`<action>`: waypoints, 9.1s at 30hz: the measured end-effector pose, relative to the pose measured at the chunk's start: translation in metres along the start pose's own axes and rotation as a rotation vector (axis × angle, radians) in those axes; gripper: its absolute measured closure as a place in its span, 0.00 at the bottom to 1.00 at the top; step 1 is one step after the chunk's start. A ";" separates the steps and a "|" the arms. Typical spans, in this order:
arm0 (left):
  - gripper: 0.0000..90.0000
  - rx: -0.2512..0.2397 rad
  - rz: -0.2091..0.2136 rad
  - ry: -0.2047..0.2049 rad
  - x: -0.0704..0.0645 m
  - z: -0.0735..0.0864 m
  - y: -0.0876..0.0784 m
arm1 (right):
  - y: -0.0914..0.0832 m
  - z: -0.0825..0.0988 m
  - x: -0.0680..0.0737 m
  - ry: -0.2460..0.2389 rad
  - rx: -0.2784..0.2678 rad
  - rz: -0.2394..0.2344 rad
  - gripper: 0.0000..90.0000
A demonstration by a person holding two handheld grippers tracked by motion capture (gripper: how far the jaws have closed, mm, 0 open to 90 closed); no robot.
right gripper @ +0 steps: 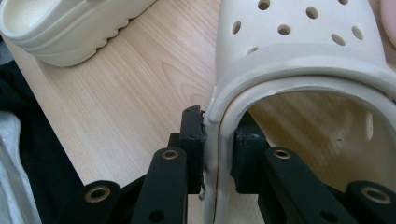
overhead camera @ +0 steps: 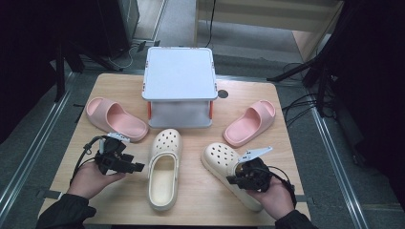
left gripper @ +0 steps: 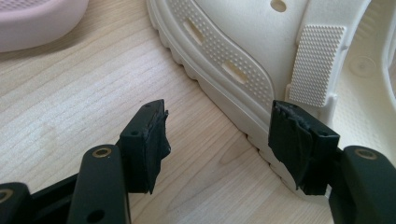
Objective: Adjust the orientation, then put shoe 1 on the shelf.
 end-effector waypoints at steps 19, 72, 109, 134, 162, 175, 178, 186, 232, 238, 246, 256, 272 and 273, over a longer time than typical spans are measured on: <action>0.40 0.007 0.011 0.012 -0.003 -0.002 0.004 | 0.024 -0.033 0.007 0.020 -0.032 0.036 0.86; 0.61 -0.036 0.019 0.044 -0.003 -0.009 0.008 | -0.010 -0.049 -0.065 0.101 -0.190 0.127 0.86; 0.69 0.056 0.038 0.080 -0.011 0.003 0.024 | 0.027 -0.042 -0.056 0.021 -0.051 0.110 0.77; 0.68 0.074 0.094 0.139 -0.033 -0.002 0.037 | 0.033 -0.041 -0.048 0.008 -0.028 0.101 0.76; 0.60 0.022 0.113 0.114 -0.038 -0.011 0.030 | 0.016 -0.054 -0.046 0.045 -0.155 0.077 0.70; 0.73 -0.094 0.111 0.103 -0.033 -0.035 -0.001 | -0.012 -0.064 0.009 -0.035 -0.258 0.036 0.59; 0.80 -0.115 0.107 0.083 -0.031 -0.046 -0.011 | -0.013 -0.067 0.023 -0.065 -0.272 0.019 0.60; 0.90 -0.138 0.095 0.081 -0.025 -0.075 -0.030 | 0.004 -0.062 0.041 -0.080 -0.212 -0.023 0.56; 0.94 -0.244 0.025 0.177 0.014 -0.202 -0.051 | 0.077 -0.081 0.049 0.095 -0.152 0.080 0.37; 0.94 -0.242 -0.003 0.199 0.016 -0.200 -0.049 | 0.093 -0.086 0.050 0.100 -0.140 0.087 0.41; 0.94 -0.243 -0.022 0.205 0.018 -0.201 -0.043 | 0.098 -0.087 0.044 0.088 -0.129 0.126 0.53; 0.94 -0.266 -0.042 0.194 0.017 -0.210 -0.046 | 0.090 -0.083 0.040 0.084 -0.108 0.147 0.68; 0.97 -0.264 -0.055 0.168 0.028 -0.216 -0.037 | 0.079 -0.080 0.033 0.068 -0.087 0.126 0.73; 0.97 -0.260 -0.057 0.169 0.029 -0.215 -0.037 | 0.077 -0.081 0.033 0.070 -0.094 0.114 0.73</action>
Point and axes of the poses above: each handheld gripper's, and its own axes: y roughly forward along the jaws, z roughly out of its underside, x roughly to its left, the point moved 10 cm from there along y, roughly forward along the jaws, and after that the axes turned 1 degree about -z, right-handed, at the moved point
